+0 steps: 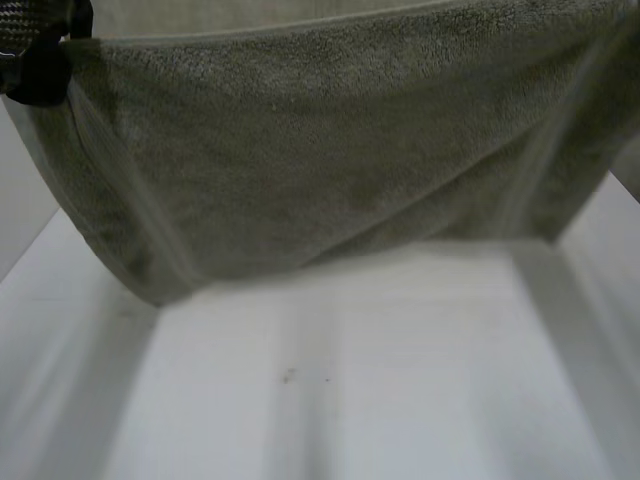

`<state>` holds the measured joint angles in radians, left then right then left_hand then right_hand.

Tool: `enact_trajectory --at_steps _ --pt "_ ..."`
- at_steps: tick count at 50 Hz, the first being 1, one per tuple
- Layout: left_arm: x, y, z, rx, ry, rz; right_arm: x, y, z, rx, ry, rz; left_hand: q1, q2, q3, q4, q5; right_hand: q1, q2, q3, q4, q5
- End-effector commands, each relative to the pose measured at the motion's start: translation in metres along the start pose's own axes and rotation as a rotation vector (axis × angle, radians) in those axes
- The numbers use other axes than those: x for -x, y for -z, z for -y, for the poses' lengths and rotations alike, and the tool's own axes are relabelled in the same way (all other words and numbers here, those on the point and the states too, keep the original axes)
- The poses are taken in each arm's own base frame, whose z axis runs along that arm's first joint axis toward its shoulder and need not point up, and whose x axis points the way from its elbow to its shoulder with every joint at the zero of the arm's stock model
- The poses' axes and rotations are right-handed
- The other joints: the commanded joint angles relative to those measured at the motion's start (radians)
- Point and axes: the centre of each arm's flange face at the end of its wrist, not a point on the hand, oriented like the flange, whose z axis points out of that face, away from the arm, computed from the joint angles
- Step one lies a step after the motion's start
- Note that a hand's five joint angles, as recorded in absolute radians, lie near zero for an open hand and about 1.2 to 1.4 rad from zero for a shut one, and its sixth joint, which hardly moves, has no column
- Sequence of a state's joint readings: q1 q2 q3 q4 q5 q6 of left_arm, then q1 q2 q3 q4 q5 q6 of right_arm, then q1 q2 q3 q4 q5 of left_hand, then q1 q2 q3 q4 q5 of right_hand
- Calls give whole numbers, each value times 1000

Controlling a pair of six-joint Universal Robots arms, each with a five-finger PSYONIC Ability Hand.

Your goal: Fold the towel.

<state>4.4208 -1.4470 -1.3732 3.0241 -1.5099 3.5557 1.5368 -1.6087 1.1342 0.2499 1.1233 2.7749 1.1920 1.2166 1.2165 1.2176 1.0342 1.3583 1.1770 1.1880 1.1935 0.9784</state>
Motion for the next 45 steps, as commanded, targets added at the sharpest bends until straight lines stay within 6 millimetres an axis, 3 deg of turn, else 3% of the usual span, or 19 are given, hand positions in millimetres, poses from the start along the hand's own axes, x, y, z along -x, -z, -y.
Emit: enact_trajectory --at_steps 1,5,7,9,12,16,18,19,21,23,24,26,27,29,33,38,40,42,45 --pt "-14 -13 -35 199 7 -87 25 -2 -24 139 7 103 204 180 180 179 188 38 219 208 203 243" --pt "-34 -25 -77 346 16 -162 56 -9 -63 290 26 226 204 180 180 179 188 38 219 208 203 243" --pt "-35 -25 -77 346 16 -163 65 -11 -76 340 42 258 204 180 180 179 188 38 219 208 203 243" --pt "-54 -40 -117 443 -1 -222 75 -14 -91 384 60 289 204 180 180 179 188 38 219 208 203 243" --pt "-68 -54 -139 476 -39 -263 95 -23 -124 470 103 334 204 180 180 179 188 38 219 208 203 243" --pt "-78 -76 -149 445 -82 -276 100 -37 -139 492 127 307 204 180 180 179 188 38 219 208 203 243" --pt "-73 -108 -137 331 -117 -228 94 -63 -138 420 153 218 204 180 180 179 188 38 219 208 203 243" --pt "-73 -108 -137 330 -117 -227 94 -63 -138 420 153 217 204 180 180 179 188 38 219 208 203 243" --pt "-66 -125 -120 237 -124 -178 77 -90 -116 259 155 76 204 180 180 179 188 38 219 208 203 243" --pt "-45 -155 -72 -2 -125 -52 65 -102 -99 151 137 -5 204 180 180 179 188 38 219 208 203 243" --pt "-44 -155 -71 -3 -125 -51 65 -102 -99 150 137 -6 204 180 180 179 188 38 219 208 203 243" --pt "-26 -167 -24 -219 -103 58 41 -114 -61 -88 78 -143 204 180 180 179 188 38 219 208 203 243" --pt "-26 -167 -23 -220 -103 59 41 -114 -61 -90 78 -144 204 180 180 179 188 38 219 208 203 243" --pt "-16 -163 10 -355 -41 110 24 -106 -25 -288 36 -230 204 180 180 179 188 38 219 208 203 243" --pt "-8 -156 20 -386 24 118 18 -95 -15 -363 38 -260 204 180 180 179 188 38 219 208 203 243" --pt "-16 -148 -11 -273 78 70 29 -85 -40 -260 27 -182 204 180 180 179 188 38 219 208 203 243" --pt "-23 -144 -25 -225 84 49 48 -79 -64 -151 0 -68 204 180 180 179 188 38 219 208 203 243" --pt "-39 -134 -69 -91 84 -5 58 -75 -80 -88 -13 -10 204 180 180 179 188 38 219 208 203 243" --pt "-51 -121 -110 34 87 -41 78 -68 -110 22 -31 85 204 180 180 179 188 38 219 208 203 243"
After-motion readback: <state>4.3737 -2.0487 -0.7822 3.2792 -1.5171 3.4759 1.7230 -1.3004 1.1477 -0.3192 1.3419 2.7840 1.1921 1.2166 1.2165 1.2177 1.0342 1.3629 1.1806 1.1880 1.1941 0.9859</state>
